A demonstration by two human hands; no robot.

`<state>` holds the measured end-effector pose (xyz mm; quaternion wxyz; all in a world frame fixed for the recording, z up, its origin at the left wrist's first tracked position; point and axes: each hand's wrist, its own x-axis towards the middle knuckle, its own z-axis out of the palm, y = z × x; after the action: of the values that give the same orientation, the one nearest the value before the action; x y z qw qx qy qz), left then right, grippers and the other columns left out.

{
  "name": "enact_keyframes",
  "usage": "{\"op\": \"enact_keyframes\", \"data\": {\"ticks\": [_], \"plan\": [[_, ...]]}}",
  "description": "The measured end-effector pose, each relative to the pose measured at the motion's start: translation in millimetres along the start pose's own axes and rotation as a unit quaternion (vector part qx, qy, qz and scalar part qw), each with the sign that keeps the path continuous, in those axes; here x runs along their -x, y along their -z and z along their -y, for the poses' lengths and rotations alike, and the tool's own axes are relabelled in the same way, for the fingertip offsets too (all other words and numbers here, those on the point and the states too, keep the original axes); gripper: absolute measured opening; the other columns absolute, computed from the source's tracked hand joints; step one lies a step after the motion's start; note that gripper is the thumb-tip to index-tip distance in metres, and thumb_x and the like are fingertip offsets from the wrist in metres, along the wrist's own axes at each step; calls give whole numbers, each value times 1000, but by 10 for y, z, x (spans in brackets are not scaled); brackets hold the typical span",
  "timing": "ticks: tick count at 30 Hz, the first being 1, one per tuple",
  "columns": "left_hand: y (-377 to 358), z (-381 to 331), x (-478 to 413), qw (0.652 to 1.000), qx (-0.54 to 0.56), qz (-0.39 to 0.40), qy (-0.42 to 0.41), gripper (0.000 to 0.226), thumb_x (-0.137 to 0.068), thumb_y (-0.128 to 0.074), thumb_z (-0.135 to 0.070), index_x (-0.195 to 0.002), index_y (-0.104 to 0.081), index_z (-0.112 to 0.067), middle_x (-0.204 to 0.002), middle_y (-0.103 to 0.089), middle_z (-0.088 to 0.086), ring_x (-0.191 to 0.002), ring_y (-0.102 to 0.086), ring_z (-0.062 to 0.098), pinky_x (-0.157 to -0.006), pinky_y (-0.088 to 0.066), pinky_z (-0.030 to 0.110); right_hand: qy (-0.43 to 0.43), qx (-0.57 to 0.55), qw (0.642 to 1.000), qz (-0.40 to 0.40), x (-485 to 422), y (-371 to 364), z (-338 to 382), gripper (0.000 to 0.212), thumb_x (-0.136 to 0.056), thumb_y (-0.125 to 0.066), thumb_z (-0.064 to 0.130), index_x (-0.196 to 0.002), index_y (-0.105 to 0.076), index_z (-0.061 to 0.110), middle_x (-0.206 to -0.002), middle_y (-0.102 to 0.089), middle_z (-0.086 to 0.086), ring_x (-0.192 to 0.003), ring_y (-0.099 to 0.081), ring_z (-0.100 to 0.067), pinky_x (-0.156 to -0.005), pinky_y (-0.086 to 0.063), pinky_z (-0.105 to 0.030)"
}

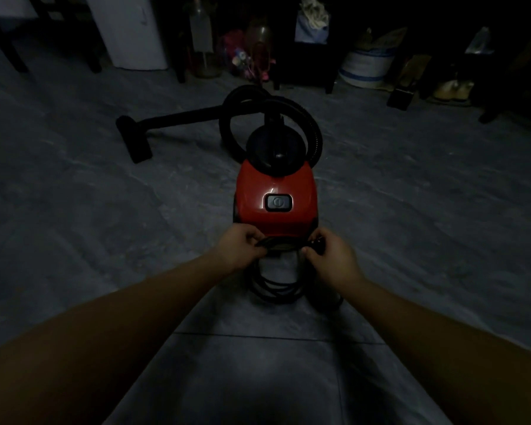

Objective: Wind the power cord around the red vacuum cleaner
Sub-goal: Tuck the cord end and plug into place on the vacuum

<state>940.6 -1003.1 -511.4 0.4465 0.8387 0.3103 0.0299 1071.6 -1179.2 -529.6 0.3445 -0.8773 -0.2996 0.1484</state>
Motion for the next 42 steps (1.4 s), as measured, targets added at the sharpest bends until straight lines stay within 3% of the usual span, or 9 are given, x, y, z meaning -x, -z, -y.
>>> {"op": "enact_keyframes", "data": {"ticks": [5, 10, 19, 22, 26, 33, 35, 39, 42], "plan": [[13, -43, -76, 992, -30, -111, -57, 24, -86, -69, -7, -109, -70, -13, -101, -72, 3, -92, -65, 15, -86, -53, 30, 7, -56, 995, -87, -111, -47, 189, 21, -85, -72, 22, -88, -53, 29, -78, -57, 16, -79, -60, -11, -70, -43, -26], [-14, 22, -67, 984, -58, -145, -91, 23, -88, -65, -11, -109, -71, -17, -103, -74, 3, -91, -68, 16, -85, -56, 34, -5, -51, 994, -99, -185, -126, 236, 18, -84, -74, 23, -86, -56, 28, -83, -62, 9, -79, -60, -11, -64, -40, -20], [-28, 138, -124, 990, -31, -133, -46, 17, -85, -71, -11, -102, -72, -14, -96, -74, 1, -87, -69, 15, -83, -58, 35, -44, -72, 994, -64, -243, -150, 176, 16, -80, -79, 25, -85, -64, 23, -89, -69, 1, -85, -65, -16, -72, -47, -25], [-21, 173, -190, 990, -38, -134, -36, 18, -82, -74, -11, -100, -73, -13, -91, -72, 0, -82, -64, 12, -77, -52, 28, -40, -74, 995, -44, -273, -119, 145, 16, -80, -79, 26, -85, -65, 22, -87, -67, 3, -83, -65, -16, -64, -44, -22], [-52, 260, -221, 991, 9, -132, -10, 15, -79, -78, -13, -88, -70, -21, -72, -61, -17, -68, -59, 2, -61, -41, 11, -18, -87, 996, -26, -299, -118, 81, 15, -81, -79, 22, -83, -64, 21, -87, -67, 1, -82, -64, -15, -66, -44, -21], [-74, 361, -35, 984, 132, -121, 7, 31, -76, -80, -1, -72, -64, -27, -57, -62, -11, -52, -62, -7, -52, -47, 7, 5, -135, 991, -18, -108, -156, -12, 18, -80, -80, 19, -76, -63, 23, -78, -63, 12, -69, -60, 7, -56, -42, -6], [-86, 386, 38, 983, 146, -112, 5, 30, -75, -81, 0, -73, -65, -25, -53, -64, -11, -52, -62, -10, -53, -47, 5, 10, -140, 990, -13, -57, -157, -64, 18, -80, -80, 20, -77, -63, 24, -79, -65, 10, -71, -61, 2, -59, -44, -7], [-121, 373, 125, 981, 153, -122, -3, 21, -75, -81, -1, -79, -68, -16, -63, -64, -8, -52, -60, -8, -55, -46, 4, 19, -140, 989, -38, 19, -197, -99, 14, -80, -80, 21, -80, -66, 21, -82, -68, 4, -80, -65, -12, -72, -51, -25], [-113, 365, 151, 982, 141, -124, -8, 16, -77, -80, -2, -86, -70, -10, -69, -66, -8, -54, -61, -11, -56, -47, 3, 8, -118, 991, -56, 68, -256, -94, 13, -82, -78, 28, -84, -68, 20, -83, -67, 10, -80, -63, -5, -71, -48, -21]]}}
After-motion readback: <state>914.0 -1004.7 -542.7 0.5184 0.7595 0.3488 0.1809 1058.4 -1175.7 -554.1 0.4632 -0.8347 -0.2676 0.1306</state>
